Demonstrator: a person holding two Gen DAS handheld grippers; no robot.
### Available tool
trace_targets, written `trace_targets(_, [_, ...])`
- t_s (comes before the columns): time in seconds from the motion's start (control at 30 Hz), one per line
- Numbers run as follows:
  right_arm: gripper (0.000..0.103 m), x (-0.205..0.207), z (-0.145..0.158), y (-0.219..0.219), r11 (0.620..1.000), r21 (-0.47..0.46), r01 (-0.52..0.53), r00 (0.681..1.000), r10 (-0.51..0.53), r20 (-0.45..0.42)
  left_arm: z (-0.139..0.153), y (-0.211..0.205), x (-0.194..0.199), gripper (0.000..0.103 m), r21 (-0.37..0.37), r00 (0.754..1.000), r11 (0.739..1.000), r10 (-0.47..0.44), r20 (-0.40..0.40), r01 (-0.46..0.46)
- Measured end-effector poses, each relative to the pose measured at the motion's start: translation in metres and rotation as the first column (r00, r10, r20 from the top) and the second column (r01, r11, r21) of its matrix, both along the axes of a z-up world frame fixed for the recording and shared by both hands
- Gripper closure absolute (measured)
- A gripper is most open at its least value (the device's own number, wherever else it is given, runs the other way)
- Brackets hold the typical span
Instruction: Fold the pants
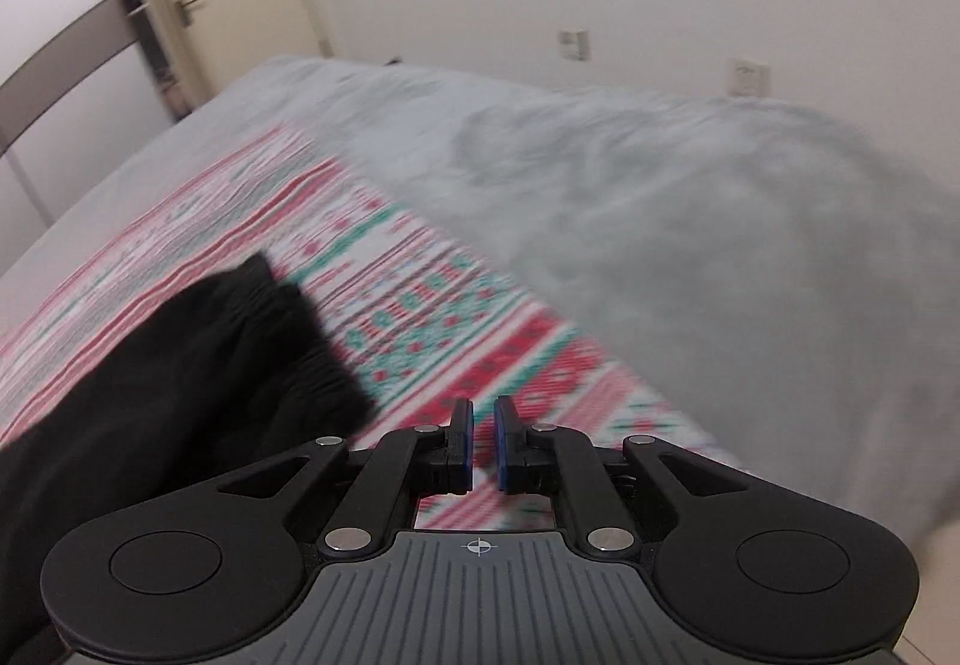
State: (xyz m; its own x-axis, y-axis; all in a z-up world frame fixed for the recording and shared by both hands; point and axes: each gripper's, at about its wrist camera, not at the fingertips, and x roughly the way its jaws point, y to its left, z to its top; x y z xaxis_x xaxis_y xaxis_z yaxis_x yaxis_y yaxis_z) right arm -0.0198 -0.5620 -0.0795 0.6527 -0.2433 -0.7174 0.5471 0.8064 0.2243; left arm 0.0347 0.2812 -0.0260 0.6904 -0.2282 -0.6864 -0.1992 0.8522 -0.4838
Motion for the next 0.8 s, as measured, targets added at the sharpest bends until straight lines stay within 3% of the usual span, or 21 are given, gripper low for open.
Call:
trace_targets(0.07, [0.091, -0.001, 0.014, 0.008, 1.0, 0.003, -0.005, 1.0, 0.005, 0.029, 0.0, -0.015, 0.005, 0.025, -0.025, 1.0, 1.0, -0.006, 0.011, 0.006])
trace_targets(0.13, [0.091, 0.004, 0.029, 0.014, 0.999, 0.048, -0.008, 0.999, 0.005, 0.051, -0.006, -0.037, 0.017, 0.025, 0.014, 1.0, 1.0, -0.013, -0.017, 0.013])
trace_targets(0.2, [0.091, 0.018, 0.034, 0.026, 0.992, 0.124, -0.035, 0.997, 0.027, 0.066, -0.016, -0.053, 0.026, 0.03, 0.091, 0.998, 0.996, 0.011, -0.058, -0.006])
trace_targets(0.23, [0.091, 0.029, 0.034, 0.035, 0.987, 0.152, -0.054, 0.996, 0.043, 0.076, -0.023, -0.057, 0.03, 0.038, 0.124, 0.996, 0.992, 0.032, -0.077, -0.022])
trace_targets(0.3, [0.091, 0.053, 0.028, 0.053, 0.98, 0.187, -0.07, 0.996, 0.057, 0.075, -0.031, -0.059, 0.036, 0.042, 0.134, 0.994, 0.99, 0.058, -0.089, -0.046])
trace_targets(0.43, [0.09, 0.1, 0.0, 0.074, 0.97, 0.232, 0.066, 0.997, -0.054, -0.06, -0.023, -0.07, 0.044, 0.047, 0.223, 0.996, 0.973, 0.065, -0.058, -0.051])
trace_targets(0.5, [0.09, 0.113, -0.008, 0.076, 0.963, 0.246, 0.113, 0.992, -0.094, -0.088, -0.023, -0.071, 0.048, 0.049, 0.235, 0.996, 0.971, 0.069, -0.058, -0.054])
trace_targets(0.57, [0.09, 0.123, -0.005, 0.081, 0.975, 0.201, 0.1, 0.991, -0.078, -0.112, -0.025, -0.068, 0.05, 0.051, 0.226, 0.995, 0.972, 0.075, -0.06, -0.06])
trace_targets(0.6, [0.096, 0.125, -0.002, 0.082, 0.979, 0.187, 0.087, 0.99, -0.065, -0.122, -0.025, -0.067, 0.049, 0.052, 0.219, 0.995, 0.974, 0.077, -0.059, -0.062])
trace_targets(0.67, [0.101, 0.118, 0.006, 0.079, 0.979, 0.19, 0.079, 0.994, -0.062, -0.092, -0.025, -0.066, 0.049, 0.059, 0.213, 0.996, 0.975, 0.069, -0.056, -0.056])
trace_targets(0.8, [0.102, 0.086, 0.033, 0.071, 0.982, 0.18, 0.052, 0.998, -0.059, 0.033, -0.02, -0.069, 0.045, 0.059, 0.216, 0.997, 0.975, 0.06, -0.049, -0.048])
